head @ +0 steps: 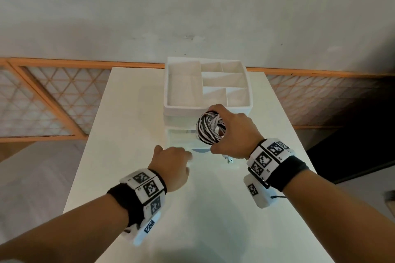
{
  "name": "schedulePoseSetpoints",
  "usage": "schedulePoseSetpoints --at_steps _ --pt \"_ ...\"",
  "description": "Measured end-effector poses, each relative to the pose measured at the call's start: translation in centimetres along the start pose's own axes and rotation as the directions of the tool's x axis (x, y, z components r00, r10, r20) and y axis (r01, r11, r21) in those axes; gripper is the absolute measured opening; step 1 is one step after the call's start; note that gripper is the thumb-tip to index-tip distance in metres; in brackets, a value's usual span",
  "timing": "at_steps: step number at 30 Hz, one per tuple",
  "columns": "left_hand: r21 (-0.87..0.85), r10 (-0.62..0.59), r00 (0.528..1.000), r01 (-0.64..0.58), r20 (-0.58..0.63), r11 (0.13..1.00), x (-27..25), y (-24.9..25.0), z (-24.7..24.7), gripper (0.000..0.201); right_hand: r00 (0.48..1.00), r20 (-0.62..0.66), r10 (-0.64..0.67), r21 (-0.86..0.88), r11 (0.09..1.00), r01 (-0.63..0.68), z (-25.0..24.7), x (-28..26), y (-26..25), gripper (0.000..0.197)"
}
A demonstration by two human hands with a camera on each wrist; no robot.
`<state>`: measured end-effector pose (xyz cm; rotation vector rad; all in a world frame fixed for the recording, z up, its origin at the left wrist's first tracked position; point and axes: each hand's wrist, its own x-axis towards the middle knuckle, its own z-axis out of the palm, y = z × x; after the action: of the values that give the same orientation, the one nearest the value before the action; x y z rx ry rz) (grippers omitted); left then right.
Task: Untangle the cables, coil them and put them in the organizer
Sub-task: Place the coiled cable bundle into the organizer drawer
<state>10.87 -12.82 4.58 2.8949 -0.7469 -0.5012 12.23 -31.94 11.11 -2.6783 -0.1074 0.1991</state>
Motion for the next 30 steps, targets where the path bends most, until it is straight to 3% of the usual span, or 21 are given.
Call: schedulePoseSetpoints --at_steps 6,8,10,12,17,19,21,24,30 --pt "-0.086 0.004 0.996 0.004 0.088 0.996 -1.8 -0.4 -0.1 0.036 0.972 0.222 -0.069 -0.291 0.947 0.134 1.4 2.1 -1.6 0.092" --pt "-0.156 -0.013 0.999 0.006 -0.048 0.988 -1.8 -0.5 -0.9 0.027 0.957 0.281 -0.071 -0.356 0.918 0.173 2.3 2.6 -1.9 0.09" --pt "-0.338 -0.076 0.951 -0.031 -0.298 0.941 -1.4 -0.7 -1.5 0.018 0.938 0.342 -0.051 -0.395 0.898 0.193 3.1 3.1 -2.0 0.086" --pt "-0.477 -0.089 0.91 -0.127 -0.404 0.87 -0.6 -0.7 -1.5 0.03 0.917 0.398 -0.018 -0.42 0.885 0.2 3.6 3.6 -2.3 0.079" --pt "-0.584 -0.01 0.959 -0.164 -0.284 0.795 1.7 -0.1 -0.1 0.057 0.884 0.461 0.07 -0.375 0.919 0.122 4.9 3.9 -2.0 0.043" --pt "-0.579 -0.017 0.96 -0.154 -0.279 0.801 2.3 0.1 0.3 0.06 0.89 0.451 0.062 -0.28 0.957 0.076 5.1 3.9 -1.4 0.047" --pt "-0.565 -0.021 0.973 -0.116 -0.23 0.817 2.6 0.1 0.8 0.06 0.903 0.427 0.044 -0.194 0.98 0.044 4.7 3.8 -0.7 0.068" --pt "-0.443 -0.009 0.987 -0.064 -0.16 0.894 2.7 0.0 1.9 0.046 0.903 0.425 0.071 -0.217 0.976 0.026 3.8 3.1 -0.4 0.1" --pt "-0.271 -0.076 0.995 0.055 -0.066 0.961 3.1 0.4 1.2 0.05 0.98 0.198 -0.016 -0.267 0.961 0.069 3.3 -0.8 0.1 0.079"
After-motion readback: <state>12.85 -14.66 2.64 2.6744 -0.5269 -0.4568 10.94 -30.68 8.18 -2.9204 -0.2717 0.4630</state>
